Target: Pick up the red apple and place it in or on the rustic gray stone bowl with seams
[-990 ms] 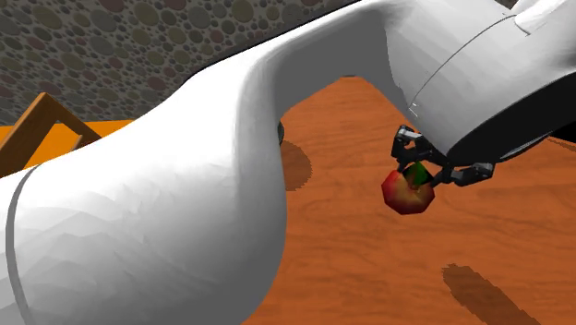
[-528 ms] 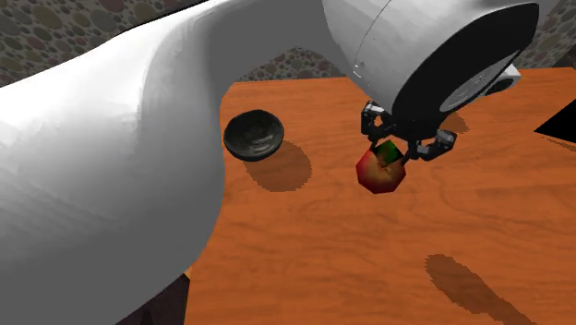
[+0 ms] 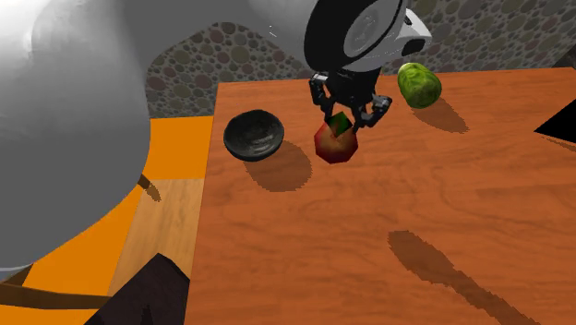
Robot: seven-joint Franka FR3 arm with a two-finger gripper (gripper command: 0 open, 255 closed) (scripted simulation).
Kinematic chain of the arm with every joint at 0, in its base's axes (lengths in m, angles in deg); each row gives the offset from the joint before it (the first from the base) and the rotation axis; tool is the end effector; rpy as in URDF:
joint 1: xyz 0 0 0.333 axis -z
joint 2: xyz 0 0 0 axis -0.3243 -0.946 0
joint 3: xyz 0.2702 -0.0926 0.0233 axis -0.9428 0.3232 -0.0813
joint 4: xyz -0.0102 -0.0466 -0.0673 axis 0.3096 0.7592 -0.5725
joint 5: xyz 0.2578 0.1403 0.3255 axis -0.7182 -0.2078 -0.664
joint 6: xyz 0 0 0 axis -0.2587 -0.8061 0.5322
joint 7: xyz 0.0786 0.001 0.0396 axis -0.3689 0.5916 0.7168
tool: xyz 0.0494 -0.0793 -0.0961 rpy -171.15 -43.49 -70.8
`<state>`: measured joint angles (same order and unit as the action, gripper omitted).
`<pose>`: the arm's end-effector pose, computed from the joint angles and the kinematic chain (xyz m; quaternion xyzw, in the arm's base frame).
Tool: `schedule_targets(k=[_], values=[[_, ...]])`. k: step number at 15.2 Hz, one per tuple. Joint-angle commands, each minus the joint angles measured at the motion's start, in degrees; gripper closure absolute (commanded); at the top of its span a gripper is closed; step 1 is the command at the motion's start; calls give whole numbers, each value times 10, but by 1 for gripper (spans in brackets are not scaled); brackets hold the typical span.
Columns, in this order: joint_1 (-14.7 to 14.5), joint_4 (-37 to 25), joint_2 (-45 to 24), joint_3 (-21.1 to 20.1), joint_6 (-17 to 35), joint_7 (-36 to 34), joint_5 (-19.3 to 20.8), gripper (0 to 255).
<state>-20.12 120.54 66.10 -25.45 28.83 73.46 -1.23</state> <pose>0.7059 -0.0746 0.5306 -0.9957 -0.0549 -0.0745 0.0089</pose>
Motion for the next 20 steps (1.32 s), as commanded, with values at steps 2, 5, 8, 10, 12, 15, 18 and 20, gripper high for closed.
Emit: schedule_targets(k=[2,5,8,10,12,15,18,20], values=[[-28,8,8,-10,3,-38,10,255],[-54,2,8,-21,-1,-76,19,255],[-79,-12,1,-32,-8,-112,27,255],[-96,-27,-6,-39,-15,-137,32,255],[-113,-47,-17,-45,-23,-161,37,255],[-138,-86,-40,-55,-40,-196,44,255],[-160,-134,-67,-62,-60,-225,50,255],[-161,-103,-58,-62,-39,-226,51,255]])
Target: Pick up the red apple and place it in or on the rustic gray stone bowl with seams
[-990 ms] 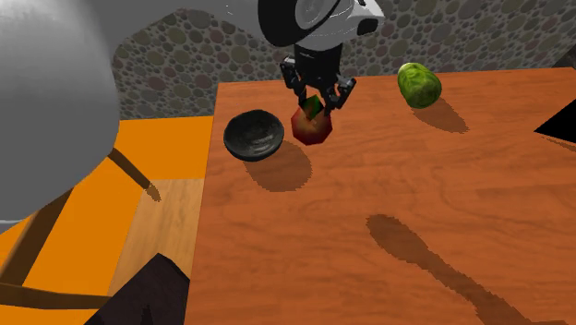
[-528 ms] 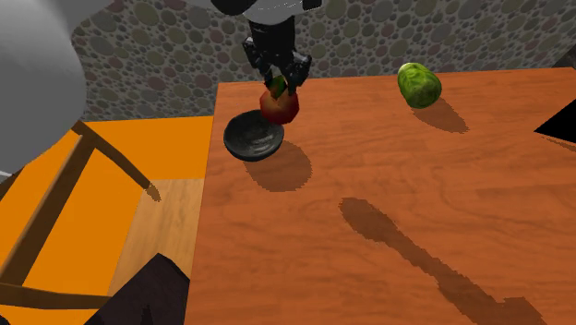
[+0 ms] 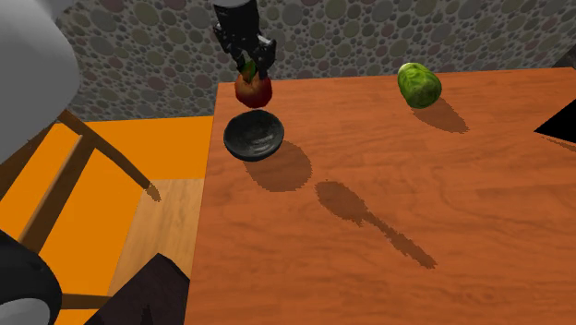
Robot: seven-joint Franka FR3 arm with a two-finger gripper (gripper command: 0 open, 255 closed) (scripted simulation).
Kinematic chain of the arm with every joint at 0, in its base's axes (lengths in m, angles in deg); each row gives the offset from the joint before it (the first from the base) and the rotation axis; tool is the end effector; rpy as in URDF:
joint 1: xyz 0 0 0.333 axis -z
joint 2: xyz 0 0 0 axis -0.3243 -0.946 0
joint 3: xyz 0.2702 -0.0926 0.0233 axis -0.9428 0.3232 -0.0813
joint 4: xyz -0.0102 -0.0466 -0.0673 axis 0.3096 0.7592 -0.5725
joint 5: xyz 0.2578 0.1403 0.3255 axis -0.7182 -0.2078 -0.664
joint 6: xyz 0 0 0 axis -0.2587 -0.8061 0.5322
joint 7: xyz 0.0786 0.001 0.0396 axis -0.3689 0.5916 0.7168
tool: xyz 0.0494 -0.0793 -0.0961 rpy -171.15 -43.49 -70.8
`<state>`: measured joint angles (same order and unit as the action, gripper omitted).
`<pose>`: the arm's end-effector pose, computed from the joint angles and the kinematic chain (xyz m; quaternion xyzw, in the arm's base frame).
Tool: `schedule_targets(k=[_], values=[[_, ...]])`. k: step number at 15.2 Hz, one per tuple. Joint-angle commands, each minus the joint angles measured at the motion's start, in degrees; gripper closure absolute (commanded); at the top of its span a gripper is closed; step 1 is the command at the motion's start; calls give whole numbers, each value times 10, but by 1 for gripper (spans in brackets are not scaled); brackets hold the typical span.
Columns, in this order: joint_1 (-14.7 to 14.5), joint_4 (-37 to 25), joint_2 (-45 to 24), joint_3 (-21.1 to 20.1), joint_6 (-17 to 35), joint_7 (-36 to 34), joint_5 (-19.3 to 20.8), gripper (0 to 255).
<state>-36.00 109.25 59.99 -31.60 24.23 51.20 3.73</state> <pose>0.7047 0.1828 0.5483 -0.9957 -0.0547 -0.0743 0.0088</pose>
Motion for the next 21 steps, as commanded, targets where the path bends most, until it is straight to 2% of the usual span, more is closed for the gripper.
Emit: schedule_targets(k=[1,14,18,21], values=[[-3,24,7,0,18,-3,1,255],[-5,165,33,-1,132,-4,3,255],[-6,198,34,-1,164,-4,3,255],[-6,198,34,-1,164,-4,3,255]])
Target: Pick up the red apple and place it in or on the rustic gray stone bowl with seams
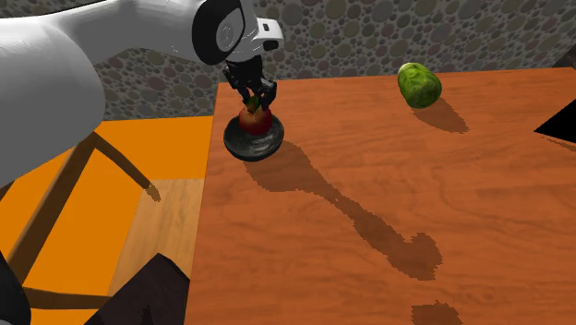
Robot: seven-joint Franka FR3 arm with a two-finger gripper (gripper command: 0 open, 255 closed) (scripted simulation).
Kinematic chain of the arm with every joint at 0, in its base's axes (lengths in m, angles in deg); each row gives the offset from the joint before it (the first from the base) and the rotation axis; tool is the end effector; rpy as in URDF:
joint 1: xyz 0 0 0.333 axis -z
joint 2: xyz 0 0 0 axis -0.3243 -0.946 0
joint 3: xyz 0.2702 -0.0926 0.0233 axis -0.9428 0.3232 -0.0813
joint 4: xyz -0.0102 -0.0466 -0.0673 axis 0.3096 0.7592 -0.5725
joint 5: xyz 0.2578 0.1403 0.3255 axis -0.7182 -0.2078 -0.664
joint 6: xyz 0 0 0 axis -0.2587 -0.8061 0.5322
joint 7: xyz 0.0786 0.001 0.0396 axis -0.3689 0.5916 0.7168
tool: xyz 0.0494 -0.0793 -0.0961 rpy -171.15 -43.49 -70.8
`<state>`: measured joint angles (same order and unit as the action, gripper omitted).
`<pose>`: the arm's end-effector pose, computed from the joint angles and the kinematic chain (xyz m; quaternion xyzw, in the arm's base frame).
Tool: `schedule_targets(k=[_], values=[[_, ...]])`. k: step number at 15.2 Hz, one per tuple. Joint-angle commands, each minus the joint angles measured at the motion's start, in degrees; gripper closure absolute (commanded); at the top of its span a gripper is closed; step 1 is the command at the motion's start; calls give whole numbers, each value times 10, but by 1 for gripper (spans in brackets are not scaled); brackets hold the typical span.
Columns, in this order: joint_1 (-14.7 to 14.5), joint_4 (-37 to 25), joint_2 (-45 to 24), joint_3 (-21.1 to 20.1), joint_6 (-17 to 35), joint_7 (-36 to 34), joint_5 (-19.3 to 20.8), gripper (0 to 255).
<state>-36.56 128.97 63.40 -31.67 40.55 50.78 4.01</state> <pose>0.7045 0.1855 0.4361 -0.9957 -0.0543 -0.0744 0.0087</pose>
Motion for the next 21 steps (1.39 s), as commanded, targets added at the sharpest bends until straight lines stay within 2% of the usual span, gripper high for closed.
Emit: schedule_targets(k=[1,4,5,10,14,21], values=[[0,0,0,0,1,0,0,255],[0,0,0,0,1,0,0,255],[0,0,0,0,1,0,0,0],[0,1,0,0,1,0,0,0],[0,-55,11,0,-66,-1,1,0],[0,-55,11,0,-66,-1,1,0]])
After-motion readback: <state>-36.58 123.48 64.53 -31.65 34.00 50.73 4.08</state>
